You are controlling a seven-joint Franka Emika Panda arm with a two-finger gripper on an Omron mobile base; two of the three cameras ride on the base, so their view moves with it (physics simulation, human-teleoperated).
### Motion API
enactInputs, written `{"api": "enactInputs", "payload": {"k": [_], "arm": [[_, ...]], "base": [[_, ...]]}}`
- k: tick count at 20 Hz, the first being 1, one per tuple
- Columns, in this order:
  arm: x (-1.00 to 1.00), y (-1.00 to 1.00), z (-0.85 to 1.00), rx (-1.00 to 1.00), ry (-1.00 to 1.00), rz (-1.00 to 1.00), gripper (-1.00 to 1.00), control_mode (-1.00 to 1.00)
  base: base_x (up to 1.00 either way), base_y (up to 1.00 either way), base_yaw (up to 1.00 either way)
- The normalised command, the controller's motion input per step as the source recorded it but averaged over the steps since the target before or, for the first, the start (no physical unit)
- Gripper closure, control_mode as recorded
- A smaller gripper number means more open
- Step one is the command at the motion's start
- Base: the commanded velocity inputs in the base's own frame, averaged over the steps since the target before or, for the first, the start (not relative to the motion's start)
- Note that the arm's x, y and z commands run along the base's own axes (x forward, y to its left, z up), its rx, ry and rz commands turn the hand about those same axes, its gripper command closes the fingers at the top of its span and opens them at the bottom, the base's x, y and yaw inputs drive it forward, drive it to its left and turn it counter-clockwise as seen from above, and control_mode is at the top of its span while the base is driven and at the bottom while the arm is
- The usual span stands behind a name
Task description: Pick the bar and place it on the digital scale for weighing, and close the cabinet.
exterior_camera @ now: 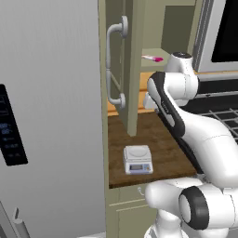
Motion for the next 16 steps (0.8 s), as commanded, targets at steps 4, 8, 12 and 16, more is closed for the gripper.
{"api": "enactInputs", "payload": {"k": [4,8,12,16], "arm": [[-0.22,0.00,0.00,0.00,-0.03,0.00,-1.00,-1.00],[-0.52,0.01,0.06,-0.03,-0.25,0.00,-1.00,-1.00],[-0.27,0.00,0.45,-0.03,-0.16,0.15,-1.00,-1.00],[-0.23,0.00,0.51,-0.02,-0.09,0.26,-1.00,-1.00]], "base": [[0.00,0.00,0.00],[0.00,0.00,0.00],[0.00,0.00,0.00],[0.00,0.00,0.00]]}}
